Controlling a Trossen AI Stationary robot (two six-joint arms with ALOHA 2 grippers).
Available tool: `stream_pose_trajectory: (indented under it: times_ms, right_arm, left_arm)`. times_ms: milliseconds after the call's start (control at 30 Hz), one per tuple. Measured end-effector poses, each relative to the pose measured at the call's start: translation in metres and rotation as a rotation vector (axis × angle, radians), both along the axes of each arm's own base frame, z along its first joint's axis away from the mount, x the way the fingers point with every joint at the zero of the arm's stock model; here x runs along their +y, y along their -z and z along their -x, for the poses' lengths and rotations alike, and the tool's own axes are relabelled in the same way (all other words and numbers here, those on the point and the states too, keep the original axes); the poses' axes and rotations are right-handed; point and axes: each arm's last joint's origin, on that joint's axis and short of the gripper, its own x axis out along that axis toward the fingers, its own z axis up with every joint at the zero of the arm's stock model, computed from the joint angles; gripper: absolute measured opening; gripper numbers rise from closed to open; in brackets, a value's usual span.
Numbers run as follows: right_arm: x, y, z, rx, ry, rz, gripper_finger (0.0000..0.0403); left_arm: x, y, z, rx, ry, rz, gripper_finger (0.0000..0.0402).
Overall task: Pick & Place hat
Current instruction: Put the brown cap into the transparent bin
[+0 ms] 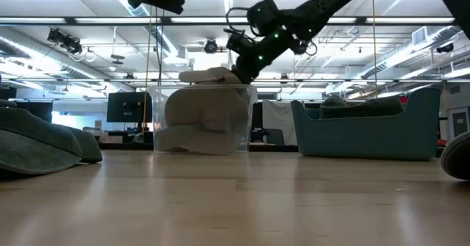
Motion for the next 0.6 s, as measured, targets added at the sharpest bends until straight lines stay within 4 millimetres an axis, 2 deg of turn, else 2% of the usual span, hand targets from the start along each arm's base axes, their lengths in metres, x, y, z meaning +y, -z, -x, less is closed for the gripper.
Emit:
stream_pose_trajectory:
  times_ms: [133, 267, 433, 600]
  right_arm:
    - [0.003, -0.013, -0.005, -0.042, 0.023, -0.023, 0.0122]
    - [0.012, -0.029, -0.011, -0.012, 0.017, -0.069, 0.0156]
    - [0.034, -0.047, -0.015, 0.150, 0.047, -0.063, 0.0176]
    - [0.071, -0.073, -0.009, 0.280, 0.100, 0.001, 0.0166]
  left_arm:
    - [0.008, -0.002, 0.000, -0.032, -0.132, -0.087, 0.0137]
    - [0.031, -0.003, -0.003, -0.043, -0.275, -0.131, 0.0137]
    - [0.077, -0.003, -0.005, -0.031, -0.449, -0.127, 0.0137]
    - [0.136, 0.004, -0.002, 0.009, -0.574, -0.040, 0.0125]
